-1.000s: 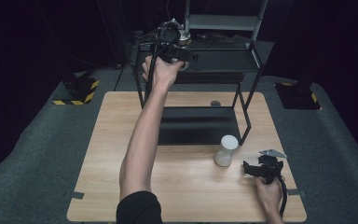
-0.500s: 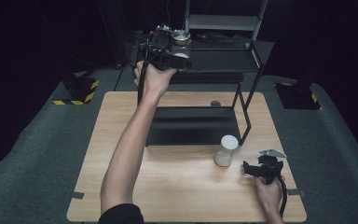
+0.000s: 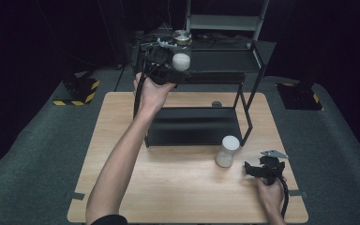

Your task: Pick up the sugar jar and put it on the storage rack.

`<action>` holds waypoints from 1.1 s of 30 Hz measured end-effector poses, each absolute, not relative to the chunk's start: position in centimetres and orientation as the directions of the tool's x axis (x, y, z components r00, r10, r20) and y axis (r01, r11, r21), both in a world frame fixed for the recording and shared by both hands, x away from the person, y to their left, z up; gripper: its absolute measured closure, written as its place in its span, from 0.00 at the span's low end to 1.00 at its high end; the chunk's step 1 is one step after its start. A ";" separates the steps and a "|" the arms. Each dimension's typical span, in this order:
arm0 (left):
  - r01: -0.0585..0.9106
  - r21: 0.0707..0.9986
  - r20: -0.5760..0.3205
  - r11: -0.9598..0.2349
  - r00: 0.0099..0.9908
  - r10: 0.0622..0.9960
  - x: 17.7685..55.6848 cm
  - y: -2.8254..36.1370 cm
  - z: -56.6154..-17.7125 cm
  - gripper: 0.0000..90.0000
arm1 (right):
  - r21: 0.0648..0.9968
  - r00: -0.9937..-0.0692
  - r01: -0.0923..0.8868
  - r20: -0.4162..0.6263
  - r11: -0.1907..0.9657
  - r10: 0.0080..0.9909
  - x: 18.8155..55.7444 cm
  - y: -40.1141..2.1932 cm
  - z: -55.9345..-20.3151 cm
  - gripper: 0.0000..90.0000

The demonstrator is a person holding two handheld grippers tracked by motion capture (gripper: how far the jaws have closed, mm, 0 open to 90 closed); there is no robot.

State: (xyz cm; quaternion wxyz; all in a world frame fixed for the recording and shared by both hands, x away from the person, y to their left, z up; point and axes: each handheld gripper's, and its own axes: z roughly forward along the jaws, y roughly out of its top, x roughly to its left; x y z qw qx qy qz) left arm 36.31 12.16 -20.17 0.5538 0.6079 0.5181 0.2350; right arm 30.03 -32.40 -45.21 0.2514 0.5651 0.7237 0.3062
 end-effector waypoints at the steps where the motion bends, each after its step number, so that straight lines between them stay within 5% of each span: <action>1: 0.374 0.916 -0.290 0.148 0.361 0.886 36.2 12.3 -20.3 0.00 | 0.728 -0.235 0.664 -0.018 0.174 0.972 30.0 -32.4 -45.2 0.00; 33: 0.369 0.914 -0.319 0.170 0.393 0.862 32.6 14.8 -28.2 0.01 | 0.728 -0.236 0.662 -0.020 0.176 0.971 30.0 -32.4 -45.2 0.00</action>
